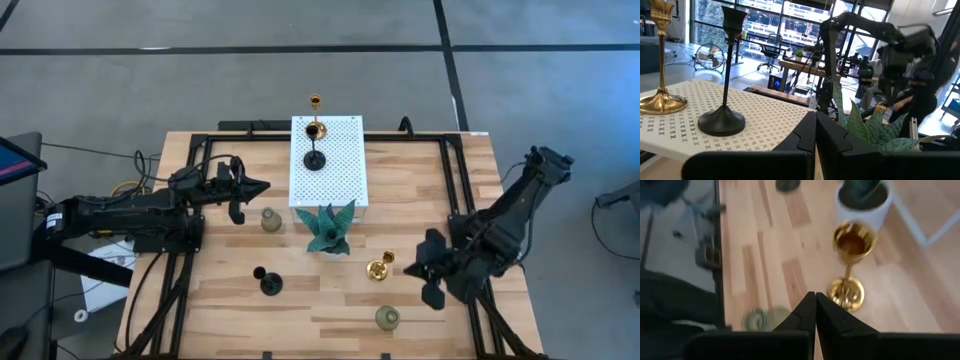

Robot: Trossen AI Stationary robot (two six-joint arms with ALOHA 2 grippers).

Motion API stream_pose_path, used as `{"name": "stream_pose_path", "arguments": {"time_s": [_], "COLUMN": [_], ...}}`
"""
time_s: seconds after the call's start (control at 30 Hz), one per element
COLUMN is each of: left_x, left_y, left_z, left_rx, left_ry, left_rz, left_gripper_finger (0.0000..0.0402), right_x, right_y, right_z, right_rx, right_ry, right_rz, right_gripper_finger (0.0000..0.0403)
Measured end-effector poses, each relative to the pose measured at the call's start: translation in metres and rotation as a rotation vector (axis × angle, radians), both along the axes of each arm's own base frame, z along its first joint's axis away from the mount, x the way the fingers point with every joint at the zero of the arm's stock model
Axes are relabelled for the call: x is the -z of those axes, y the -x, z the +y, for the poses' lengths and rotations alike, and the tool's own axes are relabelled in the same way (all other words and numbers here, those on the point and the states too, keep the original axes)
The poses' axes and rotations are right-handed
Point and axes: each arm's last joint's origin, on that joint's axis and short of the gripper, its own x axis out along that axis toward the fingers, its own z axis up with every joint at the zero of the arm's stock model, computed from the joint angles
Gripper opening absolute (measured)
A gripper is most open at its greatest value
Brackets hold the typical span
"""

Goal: Pick & Place candle stick holders
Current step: Put the gold candle holder on the shelf aligned with the gold candle holder

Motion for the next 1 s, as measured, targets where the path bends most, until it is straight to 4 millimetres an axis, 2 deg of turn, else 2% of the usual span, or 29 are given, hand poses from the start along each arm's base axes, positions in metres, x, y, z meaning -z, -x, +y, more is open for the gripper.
{"name": "stream_pose_path", "arguments": {"time_s": [0.27,0.4,0.6,0.7,0.87,1.0], "left_x": [0.000,0.000,0.000,0.000,0.000,0.000], "left_y": [0.000,0.000,0.000,0.000,0.000,0.000], "left_z": [0.000,0.000,0.000,0.000,0.000,0.000], "left_rx": [0.000,0.001,0.001,0.000,0.001,0.001], "left_ry": [0.002,0.003,0.003,0.003,0.003,0.003], "left_rz": [-0.001,-0.001,-0.001,-0.001,-0.001,-0.001], "left_gripper_finger": [0.0008,0.0008,0.0008,0.0008,0.0008,0.0008], "right_x": [0.026,0.045,0.079,0.090,0.092,0.081], "right_y": [-0.010,-0.018,-0.038,-0.046,-0.052,-0.051], "right_z": [0.017,0.026,0.031,0.030,0.025,0.021], "right_rx": [-0.024,-0.026,0.046,0.100,0.197,0.206], "right_ry": [0.083,0.142,0.219,0.227,0.186,0.137], "right_rz": [0.093,0.161,0.252,0.281,0.280,0.244], "right_gripper_finger": [0.0000,0.0000,0.0000,0.0000,0.0000,0.0000]}}
